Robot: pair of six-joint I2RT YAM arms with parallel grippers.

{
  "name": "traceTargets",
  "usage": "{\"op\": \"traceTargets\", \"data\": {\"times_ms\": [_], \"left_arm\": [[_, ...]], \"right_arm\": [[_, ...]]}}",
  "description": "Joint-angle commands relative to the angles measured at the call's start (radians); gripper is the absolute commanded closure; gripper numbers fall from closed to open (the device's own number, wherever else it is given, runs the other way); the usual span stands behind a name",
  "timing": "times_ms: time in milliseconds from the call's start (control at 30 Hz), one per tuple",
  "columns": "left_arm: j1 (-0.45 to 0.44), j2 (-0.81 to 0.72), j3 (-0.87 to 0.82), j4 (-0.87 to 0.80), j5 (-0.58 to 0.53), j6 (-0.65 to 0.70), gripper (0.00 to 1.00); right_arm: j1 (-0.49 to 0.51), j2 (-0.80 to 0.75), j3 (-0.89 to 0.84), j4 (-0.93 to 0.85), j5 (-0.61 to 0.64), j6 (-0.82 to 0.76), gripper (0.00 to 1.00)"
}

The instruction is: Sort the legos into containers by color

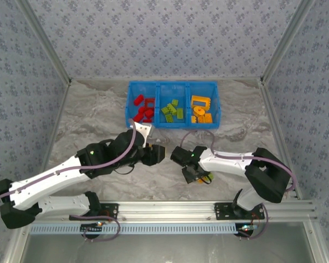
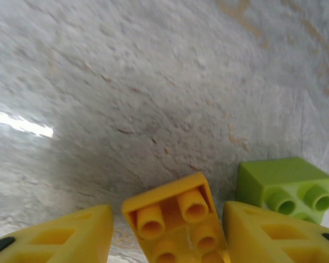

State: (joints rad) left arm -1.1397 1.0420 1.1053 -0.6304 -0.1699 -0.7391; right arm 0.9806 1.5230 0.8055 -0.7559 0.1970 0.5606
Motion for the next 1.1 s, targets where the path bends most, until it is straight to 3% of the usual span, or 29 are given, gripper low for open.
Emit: {"op": "traceTargets", "data": {"times_ms": [0,267,467,633,833,1067], "left_arm": [[-0.018,0.005,0.025,0.032,0.040,0.002,0.41],[-0.053,-0.007,-0.039,0.096,0.108,-0.018,0.41],[-0.061,-0.061,-0.107,0.119,0.078,-0.075,0.41],[-0.059,-0.076,-0.093,0.124,0.020,-0.073,0.40],[-0.057,0.001,-0.011,0.142,-0.062,-0.030,0.40],[-0.055,0.151,0.126,0.128,-0.176,0.027,0.41]], "right_arm": [[0.010,-0.035,-0.031,-0.054,0.011,0.042,0.45],[0.009,-0.058,-0.064,-0.033,-0.002,0.061,0.55],[0.003,-0.078,-0.048,-0.021,0.014,0.086,0.64],[-0.036,-0.193,0.051,-0.103,0.062,0.087,0.67],[-0.304,-0.283,0.253,-0.131,0.049,-0.047,0.67],[-0.547,-0.078,0.504,-0.023,-0.001,-0.181,0.68]]}}
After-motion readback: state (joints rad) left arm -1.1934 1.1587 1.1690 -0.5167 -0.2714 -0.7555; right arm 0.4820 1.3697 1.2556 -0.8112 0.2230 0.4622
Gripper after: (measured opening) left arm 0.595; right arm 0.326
